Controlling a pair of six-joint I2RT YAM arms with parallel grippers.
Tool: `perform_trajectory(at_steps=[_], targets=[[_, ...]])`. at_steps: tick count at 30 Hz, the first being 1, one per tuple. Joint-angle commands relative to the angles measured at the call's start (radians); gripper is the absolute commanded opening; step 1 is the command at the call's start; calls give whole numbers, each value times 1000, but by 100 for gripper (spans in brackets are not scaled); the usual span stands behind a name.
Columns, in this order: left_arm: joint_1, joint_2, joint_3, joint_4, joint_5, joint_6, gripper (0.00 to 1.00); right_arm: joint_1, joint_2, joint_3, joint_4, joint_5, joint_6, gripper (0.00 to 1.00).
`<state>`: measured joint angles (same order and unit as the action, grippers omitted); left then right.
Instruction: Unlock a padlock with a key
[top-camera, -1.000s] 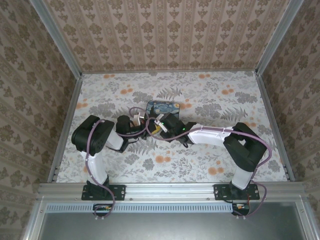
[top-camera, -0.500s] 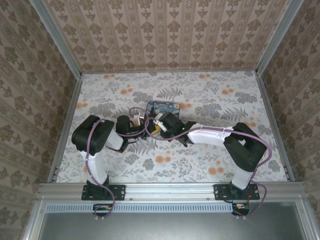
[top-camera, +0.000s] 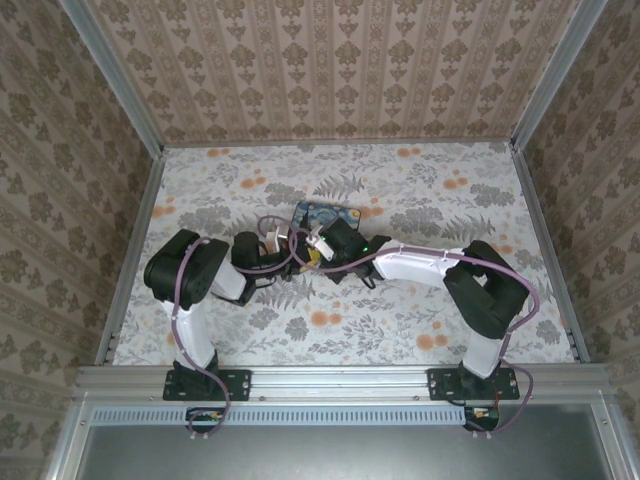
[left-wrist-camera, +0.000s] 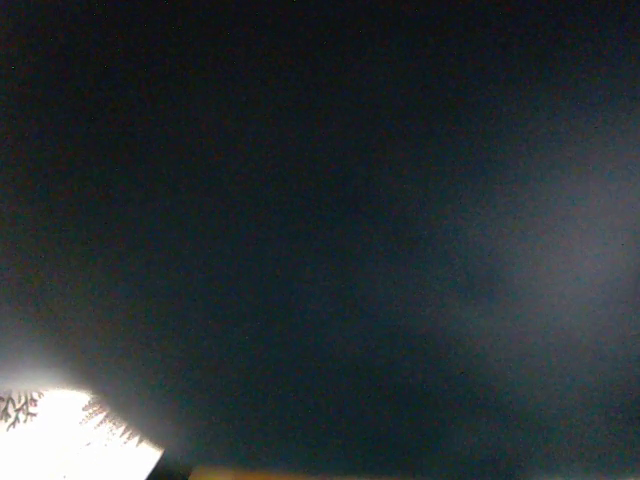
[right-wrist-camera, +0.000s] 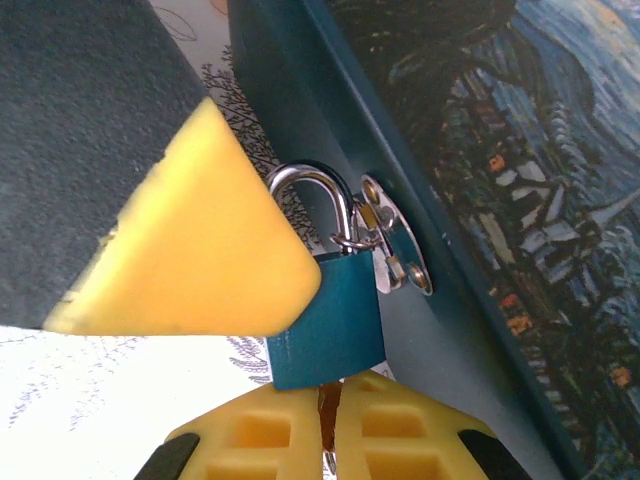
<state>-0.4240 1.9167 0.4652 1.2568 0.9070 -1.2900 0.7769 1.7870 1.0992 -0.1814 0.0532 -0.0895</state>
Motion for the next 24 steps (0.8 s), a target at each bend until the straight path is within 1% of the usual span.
perform_trajectory(at_steps=[1, 6, 10, 13, 14, 16, 17, 19, 24], targets=[[-1, -8, 0, 49, 52, 17, 0, -33, 7, 39, -45, -174, 56, 0], [0, -11, -2, 49, 55, 23, 0, -50, 20, 60, -76, -257, 67, 0], [0, -7, 0, 49, 55, 21, 0, -71, 20, 56, -67, -322, 96, 0], [0, -9, -5, 47, 52, 25, 0, -73, 16, 52, -64, -327, 100, 0], [1, -8, -6, 48, 53, 25, 0, -73, 18, 54, -66, -315, 100, 1], [1, -7, -11, 49, 51, 29, 0, -73, 18, 53, -71, -296, 103, 20], [1, -7, -13, 48, 49, 31, 0, -73, 13, 47, -66, -294, 105, 23], [0, -1, -13, 49, 50, 31, 0, -73, -1, 36, -58, -283, 107, 28], [1, -1, -14, 49, 50, 30, 0, -74, -27, 12, -46, -251, 101, 29]])
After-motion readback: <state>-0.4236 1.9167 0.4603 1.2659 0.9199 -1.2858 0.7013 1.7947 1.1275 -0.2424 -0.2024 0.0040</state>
